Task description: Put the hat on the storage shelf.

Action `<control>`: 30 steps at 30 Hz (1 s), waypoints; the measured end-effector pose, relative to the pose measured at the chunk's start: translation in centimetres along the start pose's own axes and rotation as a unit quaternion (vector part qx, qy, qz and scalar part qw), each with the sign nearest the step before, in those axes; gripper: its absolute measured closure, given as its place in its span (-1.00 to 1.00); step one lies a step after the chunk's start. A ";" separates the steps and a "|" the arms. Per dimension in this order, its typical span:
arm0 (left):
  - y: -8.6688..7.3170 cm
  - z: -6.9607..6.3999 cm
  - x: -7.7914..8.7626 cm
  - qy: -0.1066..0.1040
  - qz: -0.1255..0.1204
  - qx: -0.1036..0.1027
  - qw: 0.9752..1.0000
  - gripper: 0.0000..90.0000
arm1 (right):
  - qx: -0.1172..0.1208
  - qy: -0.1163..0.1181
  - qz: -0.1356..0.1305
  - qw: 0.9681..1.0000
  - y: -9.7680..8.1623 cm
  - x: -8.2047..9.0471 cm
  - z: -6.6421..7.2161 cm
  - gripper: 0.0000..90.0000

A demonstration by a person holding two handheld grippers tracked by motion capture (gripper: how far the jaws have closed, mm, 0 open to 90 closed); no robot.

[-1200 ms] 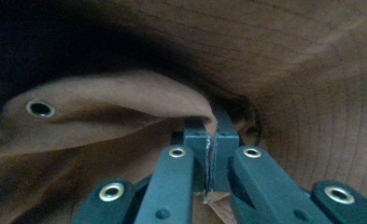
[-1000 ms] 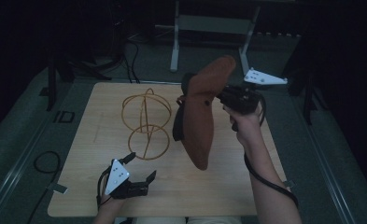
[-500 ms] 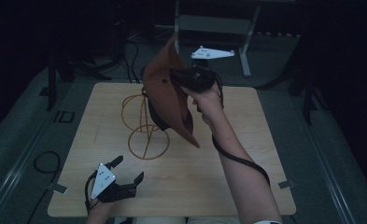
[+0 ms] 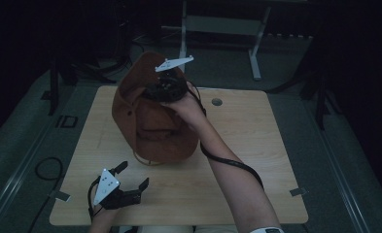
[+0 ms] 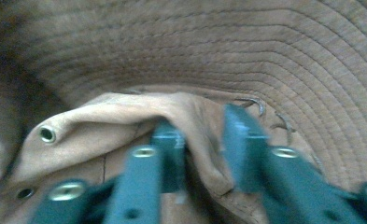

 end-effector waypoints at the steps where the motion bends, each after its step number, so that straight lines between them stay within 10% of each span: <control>1: 0.0 0.0 0.0 -0.002 0.001 0.000 1.000 -0.83 | 0.002 -0.004 0.001 1.000 0.0 -0.4 0.1 0.25; 8: -0.1 -0.1 -0.1 -0.008 0.001 0.004 1.000 -0.83 | 0.048 -0.042 0.014 0.998 -0.5 -3.1 0.9 -0.43; 14: -0.4 -0.4 -0.2 -0.012 0.006 0.000 1.000 -0.83 | 0.075 -0.066 -0.001 0.995 -0.6 -3.7 1.0 -0.46; 19: -0.4 -0.4 -0.4 -0.014 0.008 -0.001 1.000 -0.83 | 0.077 -0.022 -0.006 0.997 -0.8 -3.3 1.2 -0.64; 30: -0.5 -0.1 -0.4 -0.010 0.007 0.005 1.000 -0.83 | 0.077 -0.026 -0.010 0.997 -1.4 -0.9 1.3 -0.64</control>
Point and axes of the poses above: each handheld gripper's, and its own axes: x roughly backward along the jaws, y roughly out of its top, z roughly to its left, the point moved 9 cm from there along -x, roughly forward along the jaws, and after that the axes turned 15 degrees about z, right-handed, at the moved point
